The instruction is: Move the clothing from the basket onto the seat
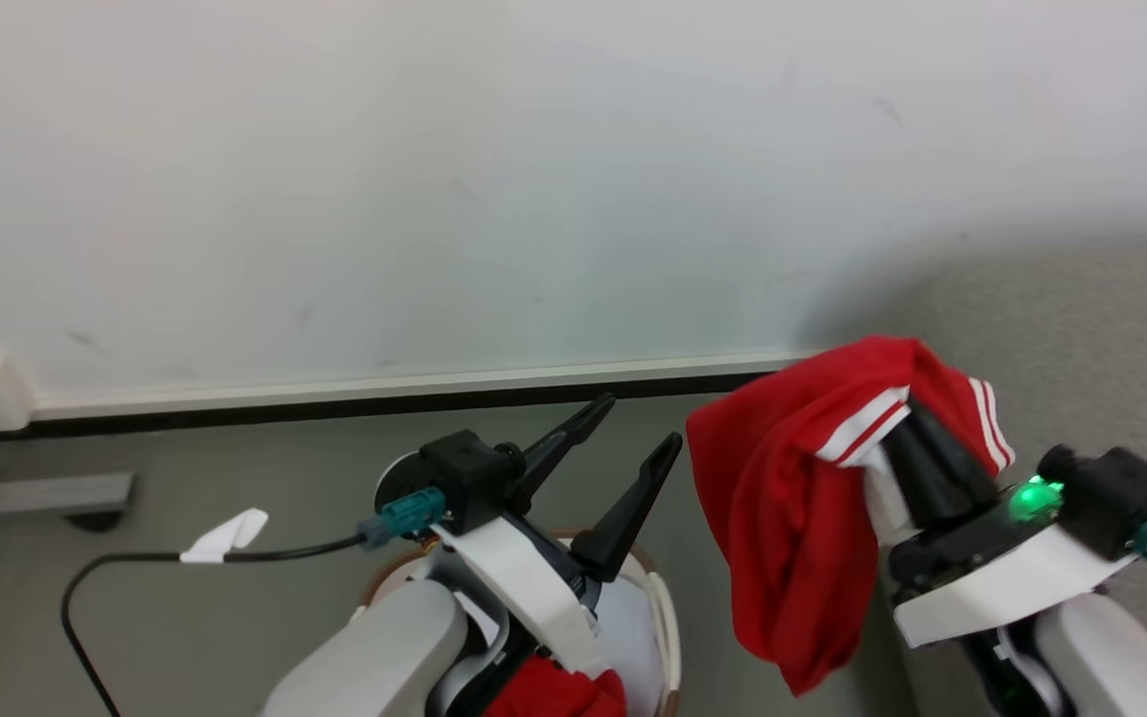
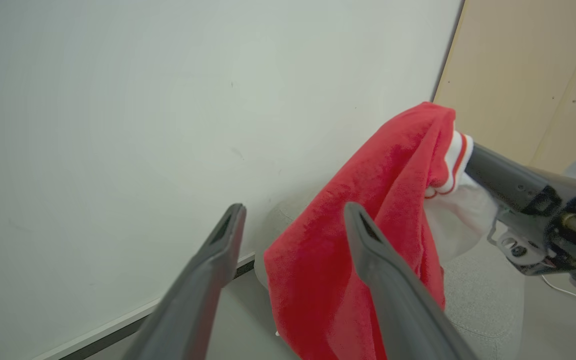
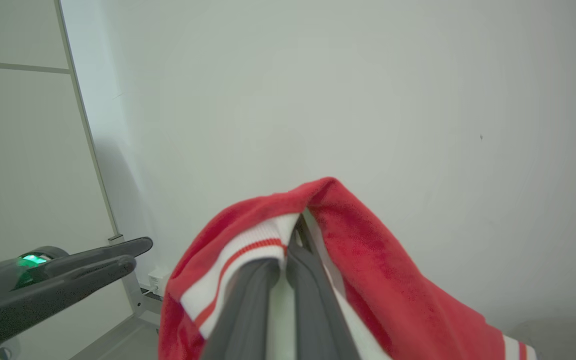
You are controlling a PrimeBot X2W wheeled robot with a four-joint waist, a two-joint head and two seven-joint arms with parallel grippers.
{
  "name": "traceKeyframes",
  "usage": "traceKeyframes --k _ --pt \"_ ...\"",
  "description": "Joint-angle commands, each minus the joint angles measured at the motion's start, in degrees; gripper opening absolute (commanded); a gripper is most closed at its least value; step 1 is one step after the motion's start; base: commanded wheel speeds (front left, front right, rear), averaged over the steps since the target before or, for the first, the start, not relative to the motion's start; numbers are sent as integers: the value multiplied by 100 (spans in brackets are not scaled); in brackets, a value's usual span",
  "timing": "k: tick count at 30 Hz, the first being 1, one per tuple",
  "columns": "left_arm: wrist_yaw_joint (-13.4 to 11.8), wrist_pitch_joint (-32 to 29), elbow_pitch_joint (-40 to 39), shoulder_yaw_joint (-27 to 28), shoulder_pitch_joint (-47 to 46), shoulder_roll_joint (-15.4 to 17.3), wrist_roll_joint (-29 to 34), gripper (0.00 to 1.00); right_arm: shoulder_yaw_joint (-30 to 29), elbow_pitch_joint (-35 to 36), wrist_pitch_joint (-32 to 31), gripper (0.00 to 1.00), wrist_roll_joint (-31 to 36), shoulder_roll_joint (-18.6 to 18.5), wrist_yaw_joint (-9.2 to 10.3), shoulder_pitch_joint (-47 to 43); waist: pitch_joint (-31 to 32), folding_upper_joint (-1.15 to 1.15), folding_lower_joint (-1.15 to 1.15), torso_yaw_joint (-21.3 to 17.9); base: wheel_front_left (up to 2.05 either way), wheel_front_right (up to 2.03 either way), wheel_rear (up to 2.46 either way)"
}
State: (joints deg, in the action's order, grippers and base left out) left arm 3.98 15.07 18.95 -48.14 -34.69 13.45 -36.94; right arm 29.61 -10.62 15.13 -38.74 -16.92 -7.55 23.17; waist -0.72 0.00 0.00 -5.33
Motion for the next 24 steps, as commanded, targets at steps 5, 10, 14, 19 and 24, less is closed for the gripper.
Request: traceKeyframes --k 5,10,14,19,24 --pt "6 7 -237 49 181 93 159 100 -361 392 2 0 -111 -283 11 76 -60 0 0 -776 0 0 0" --pt "29 8 -338 49 215 119 217 100 -577 630 2 0 -228 -493 11 187 -162 0 0 -1253 0 0 0" --pt "59 8 -352 14 226 112 249 100 -771 759 2 0 -228 -554 11 187 -236 0 0 -1617 0 0 0" --pt "57 9 -350 2 223 91 292 100 -1003 942 2 0 -122 -520 11 49 -326 0 0 -2005 0 0 0" --pt "76 9 -312 -58 187 95 342 100 -1118 1038 2 0 -79 -459 11 53 -428 0 0 -2295 0 0 0"
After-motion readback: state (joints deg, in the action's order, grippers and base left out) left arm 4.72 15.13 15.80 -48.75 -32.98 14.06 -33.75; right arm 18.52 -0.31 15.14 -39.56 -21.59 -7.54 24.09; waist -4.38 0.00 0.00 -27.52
